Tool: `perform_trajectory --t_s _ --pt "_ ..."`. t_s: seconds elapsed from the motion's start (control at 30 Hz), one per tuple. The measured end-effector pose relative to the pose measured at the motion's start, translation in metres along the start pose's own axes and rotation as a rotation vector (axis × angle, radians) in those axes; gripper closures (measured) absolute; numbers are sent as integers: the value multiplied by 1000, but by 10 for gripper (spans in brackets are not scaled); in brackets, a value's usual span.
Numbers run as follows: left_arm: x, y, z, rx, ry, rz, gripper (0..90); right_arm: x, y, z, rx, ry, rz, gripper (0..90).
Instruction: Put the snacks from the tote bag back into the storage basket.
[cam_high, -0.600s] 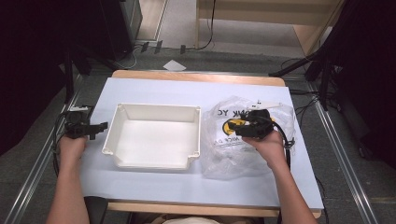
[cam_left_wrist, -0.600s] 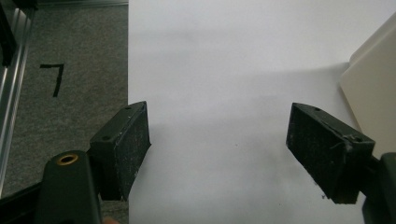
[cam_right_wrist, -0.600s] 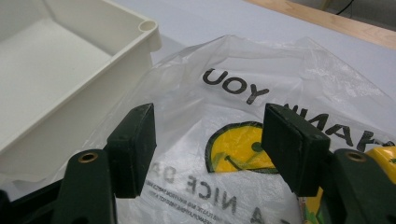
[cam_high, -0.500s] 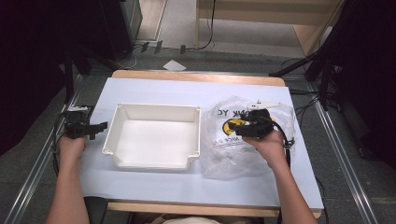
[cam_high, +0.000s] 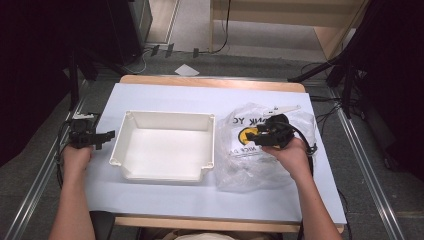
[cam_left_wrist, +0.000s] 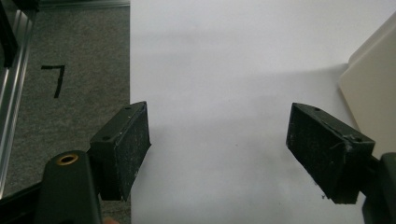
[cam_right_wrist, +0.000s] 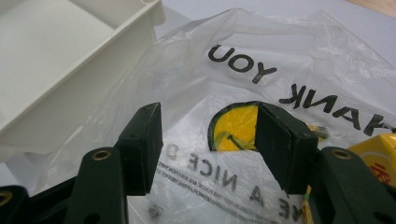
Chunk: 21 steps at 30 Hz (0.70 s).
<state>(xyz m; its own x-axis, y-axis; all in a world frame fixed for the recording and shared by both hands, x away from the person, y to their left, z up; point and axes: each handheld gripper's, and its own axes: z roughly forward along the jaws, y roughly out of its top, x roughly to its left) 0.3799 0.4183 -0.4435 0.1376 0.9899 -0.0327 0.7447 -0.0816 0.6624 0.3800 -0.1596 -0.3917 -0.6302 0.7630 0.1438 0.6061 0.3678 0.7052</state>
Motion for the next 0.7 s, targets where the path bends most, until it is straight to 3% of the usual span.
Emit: perform_trajectory --t_s 0.2,0.5,0.7 --pt "-2 4 3 3 -2 7 229 -1 -2 -4 25 -19 -27 433" --pt "0 5 4 4 -3 -3 231 -6 -4 -11 38 -17 -9 436" --pt "1 4 3 4 -2 -10 231 -8 -4 -10 57 -7 -24 419"
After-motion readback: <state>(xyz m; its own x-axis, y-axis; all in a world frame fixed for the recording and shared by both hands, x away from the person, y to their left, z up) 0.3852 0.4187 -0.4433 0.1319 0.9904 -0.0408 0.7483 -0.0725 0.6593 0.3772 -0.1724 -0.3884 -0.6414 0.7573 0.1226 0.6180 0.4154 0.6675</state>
